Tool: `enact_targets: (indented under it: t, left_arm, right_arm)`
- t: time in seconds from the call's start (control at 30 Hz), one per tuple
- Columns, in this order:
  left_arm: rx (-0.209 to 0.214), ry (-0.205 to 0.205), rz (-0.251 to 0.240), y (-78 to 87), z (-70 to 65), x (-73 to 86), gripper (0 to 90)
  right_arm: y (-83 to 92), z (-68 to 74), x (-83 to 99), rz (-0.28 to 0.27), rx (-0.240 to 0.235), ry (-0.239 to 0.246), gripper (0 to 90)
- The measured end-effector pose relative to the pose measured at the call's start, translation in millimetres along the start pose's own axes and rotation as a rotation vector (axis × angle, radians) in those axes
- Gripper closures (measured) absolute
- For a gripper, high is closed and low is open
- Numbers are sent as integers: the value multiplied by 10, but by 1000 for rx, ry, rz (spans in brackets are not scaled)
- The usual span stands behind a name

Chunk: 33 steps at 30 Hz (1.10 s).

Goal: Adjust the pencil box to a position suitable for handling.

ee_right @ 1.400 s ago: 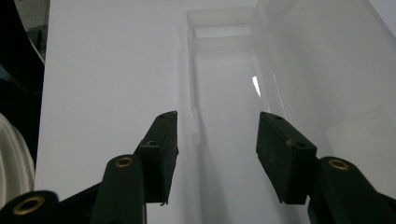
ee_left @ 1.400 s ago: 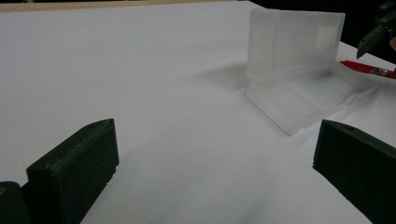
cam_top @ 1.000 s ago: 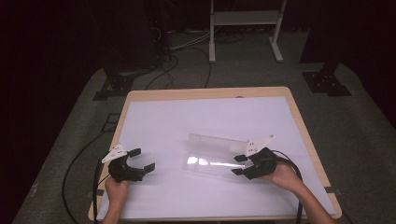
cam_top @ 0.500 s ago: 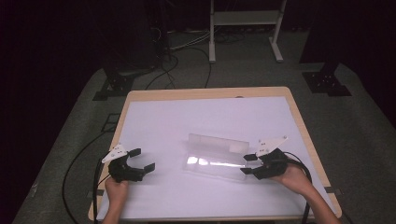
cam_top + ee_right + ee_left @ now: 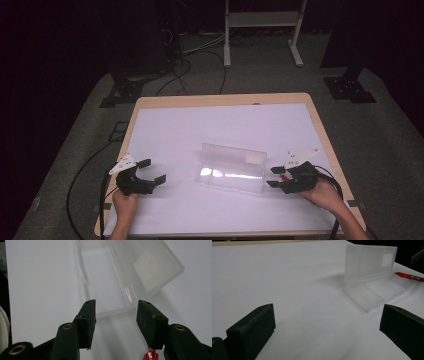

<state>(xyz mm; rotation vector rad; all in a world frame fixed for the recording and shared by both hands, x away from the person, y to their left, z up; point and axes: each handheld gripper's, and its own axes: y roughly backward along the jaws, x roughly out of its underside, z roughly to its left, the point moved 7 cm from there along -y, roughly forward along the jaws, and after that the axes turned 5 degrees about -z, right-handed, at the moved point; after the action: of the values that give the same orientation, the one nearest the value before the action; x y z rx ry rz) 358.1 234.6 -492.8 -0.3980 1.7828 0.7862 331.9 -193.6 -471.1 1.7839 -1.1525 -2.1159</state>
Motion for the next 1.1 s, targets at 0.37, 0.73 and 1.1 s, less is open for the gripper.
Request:
enact_targets:
  t: [0.37,0.73,1.1]
  left_arm:
    - [0,1,1,0,1,1,0]
    - [0,1,0,1,1,1,0]
    - [-1,0,0,2,0,0,0]
  right_arm:
    - [56,-45,129,5,20,-23,489]
    - [172,-120,229,-4,56,-41,498]
    - [238,-157,407,15,71,-71,509]
